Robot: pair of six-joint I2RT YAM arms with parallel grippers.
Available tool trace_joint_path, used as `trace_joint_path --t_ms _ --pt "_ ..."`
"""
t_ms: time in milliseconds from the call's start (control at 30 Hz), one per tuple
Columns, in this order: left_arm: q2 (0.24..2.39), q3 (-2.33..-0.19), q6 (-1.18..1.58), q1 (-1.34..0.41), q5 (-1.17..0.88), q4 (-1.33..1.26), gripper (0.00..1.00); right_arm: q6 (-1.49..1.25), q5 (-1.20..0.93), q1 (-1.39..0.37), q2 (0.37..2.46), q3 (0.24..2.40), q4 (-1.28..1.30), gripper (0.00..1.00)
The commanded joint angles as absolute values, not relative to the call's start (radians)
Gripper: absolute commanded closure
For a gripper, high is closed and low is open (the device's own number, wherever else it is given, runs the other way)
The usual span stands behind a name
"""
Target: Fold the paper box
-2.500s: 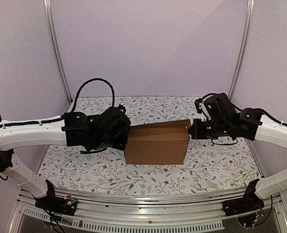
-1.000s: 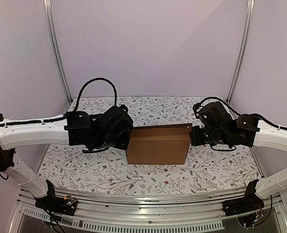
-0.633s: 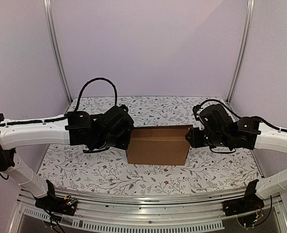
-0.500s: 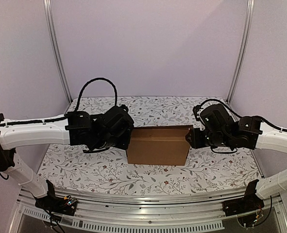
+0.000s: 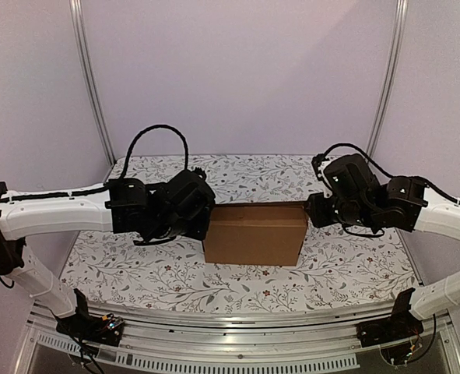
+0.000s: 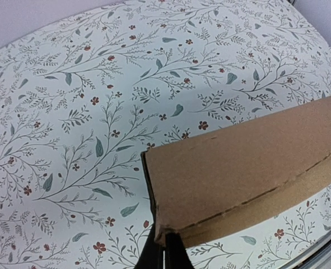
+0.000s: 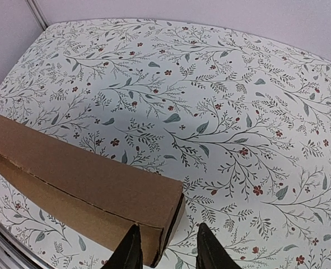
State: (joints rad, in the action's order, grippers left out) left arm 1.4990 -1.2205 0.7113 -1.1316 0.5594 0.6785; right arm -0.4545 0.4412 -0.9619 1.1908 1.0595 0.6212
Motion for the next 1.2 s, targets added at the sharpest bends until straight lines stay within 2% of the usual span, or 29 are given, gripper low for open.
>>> trace_joint_path --t_ms 0,200,333,867,1167 --pt "1.54 -1.209 0.716 -1.15 0.496 0.773 1.0 -0.431 0.465 -0.957 1.227 1.085 0.629 0.7" --pt "1.539 -1.207 0.715 -1.15 0.5 0.778 1.0 -0.428 0.446 -0.958 1.257 1.089 0.606 0.8" --pt "1.542 -1.209 0.713 -1.15 0.502 0.779 1.0 -0.426 0.429 -0.956 1.271 1.087 0.598 0.99" --pt "1.558 -1.206 0.721 -1.15 0.483 0.766 1.0 -0.584 0.432 -1.046 1.258 0.874 0.481 1.0" --pt "1.568 -1.191 0.738 -1.15 0.464 0.749 1.0 -0.658 0.485 -1.1 1.264 0.828 0.457 1.0"
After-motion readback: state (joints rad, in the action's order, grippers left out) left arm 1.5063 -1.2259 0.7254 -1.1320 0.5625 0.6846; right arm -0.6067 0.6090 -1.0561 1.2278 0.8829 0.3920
